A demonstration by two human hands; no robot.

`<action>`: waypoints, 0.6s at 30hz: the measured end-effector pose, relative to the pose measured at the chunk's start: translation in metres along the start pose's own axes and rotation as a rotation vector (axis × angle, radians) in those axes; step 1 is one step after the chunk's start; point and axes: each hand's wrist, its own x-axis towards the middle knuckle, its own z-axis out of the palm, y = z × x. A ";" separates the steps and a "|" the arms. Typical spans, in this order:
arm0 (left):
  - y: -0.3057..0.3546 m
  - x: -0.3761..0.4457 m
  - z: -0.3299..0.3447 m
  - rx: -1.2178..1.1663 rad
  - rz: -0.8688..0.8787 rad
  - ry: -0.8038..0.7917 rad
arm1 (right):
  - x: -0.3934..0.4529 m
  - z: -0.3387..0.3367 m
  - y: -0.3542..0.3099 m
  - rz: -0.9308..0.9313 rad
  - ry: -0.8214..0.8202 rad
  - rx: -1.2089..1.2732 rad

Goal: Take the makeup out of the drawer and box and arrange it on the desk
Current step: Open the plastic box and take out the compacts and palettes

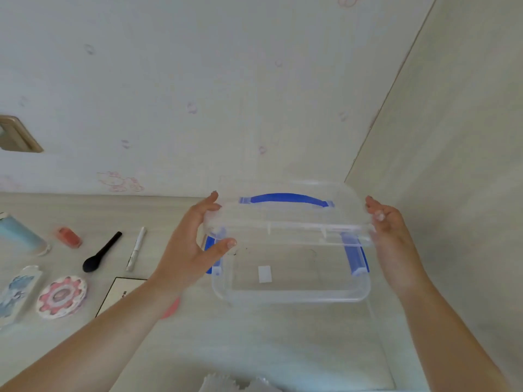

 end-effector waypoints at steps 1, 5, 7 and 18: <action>-0.004 -0.012 0.001 0.014 0.016 -0.007 | -0.010 -0.003 0.005 0.018 0.005 0.004; -0.015 -0.046 0.008 0.129 0.125 -0.041 | -0.036 -0.006 0.022 0.020 -0.038 -0.025; -0.018 -0.058 0.011 0.149 0.138 -0.075 | -0.044 -0.005 0.031 0.027 -0.046 -0.012; -0.033 -0.074 0.021 0.371 0.047 -0.159 | -0.043 -0.002 0.056 -0.030 -0.048 -0.167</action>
